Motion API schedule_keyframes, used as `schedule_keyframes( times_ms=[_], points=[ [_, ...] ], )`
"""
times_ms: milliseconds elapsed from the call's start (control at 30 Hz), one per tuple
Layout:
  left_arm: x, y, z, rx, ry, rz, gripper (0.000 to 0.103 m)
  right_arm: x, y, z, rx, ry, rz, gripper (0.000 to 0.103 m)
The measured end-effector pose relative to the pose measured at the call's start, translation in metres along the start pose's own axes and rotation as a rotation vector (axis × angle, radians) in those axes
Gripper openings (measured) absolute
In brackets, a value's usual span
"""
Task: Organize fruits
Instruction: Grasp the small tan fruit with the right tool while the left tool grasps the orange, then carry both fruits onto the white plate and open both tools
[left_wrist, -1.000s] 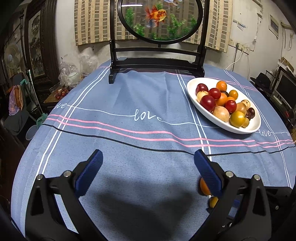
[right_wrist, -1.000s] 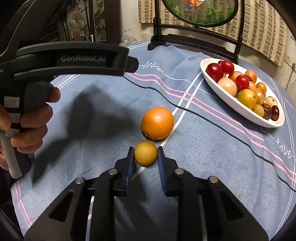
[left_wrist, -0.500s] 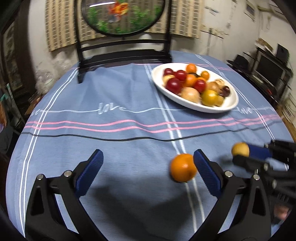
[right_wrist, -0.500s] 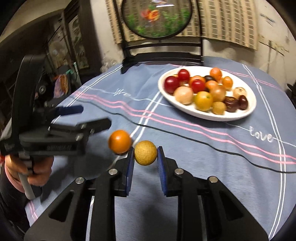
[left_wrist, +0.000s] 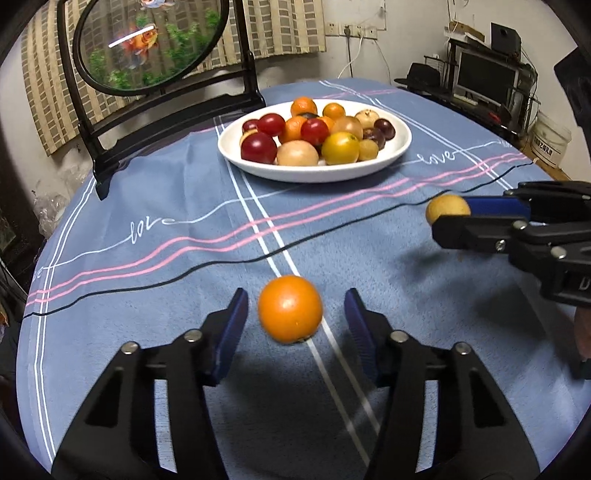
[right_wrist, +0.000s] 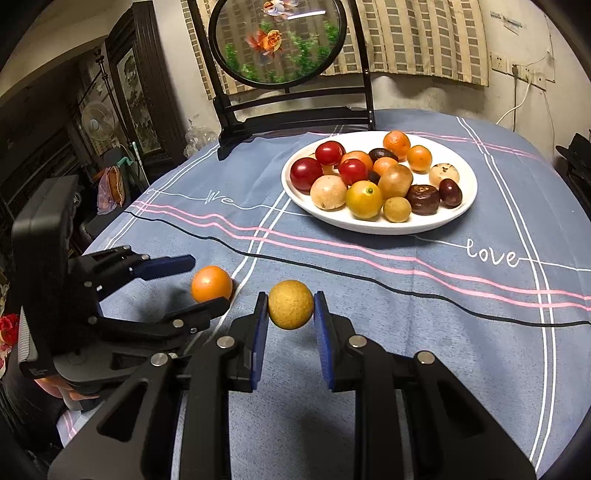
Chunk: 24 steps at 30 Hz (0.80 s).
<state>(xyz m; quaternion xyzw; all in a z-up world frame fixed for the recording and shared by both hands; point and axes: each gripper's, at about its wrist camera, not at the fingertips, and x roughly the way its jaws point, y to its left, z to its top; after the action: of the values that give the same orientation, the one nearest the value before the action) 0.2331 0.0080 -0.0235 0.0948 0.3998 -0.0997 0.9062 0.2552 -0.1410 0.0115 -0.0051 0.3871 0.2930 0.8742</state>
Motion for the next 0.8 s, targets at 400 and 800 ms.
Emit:
schedule_keyframes(
  times_ms=[400, 800],
  points=[
    [0.013, 0.000, -0.005, 0.015, 0.028, 0.051, 0.040, 0.000, 0.000, 0.000, 0.002, -0.002, -0.007, 0.025],
    [0.008, 0.009, -0.004, -0.075, 0.038, -0.020, 0.038, -0.004, -0.001, -0.001, 0.010, -0.008, 0.006, 0.025]
  ],
)
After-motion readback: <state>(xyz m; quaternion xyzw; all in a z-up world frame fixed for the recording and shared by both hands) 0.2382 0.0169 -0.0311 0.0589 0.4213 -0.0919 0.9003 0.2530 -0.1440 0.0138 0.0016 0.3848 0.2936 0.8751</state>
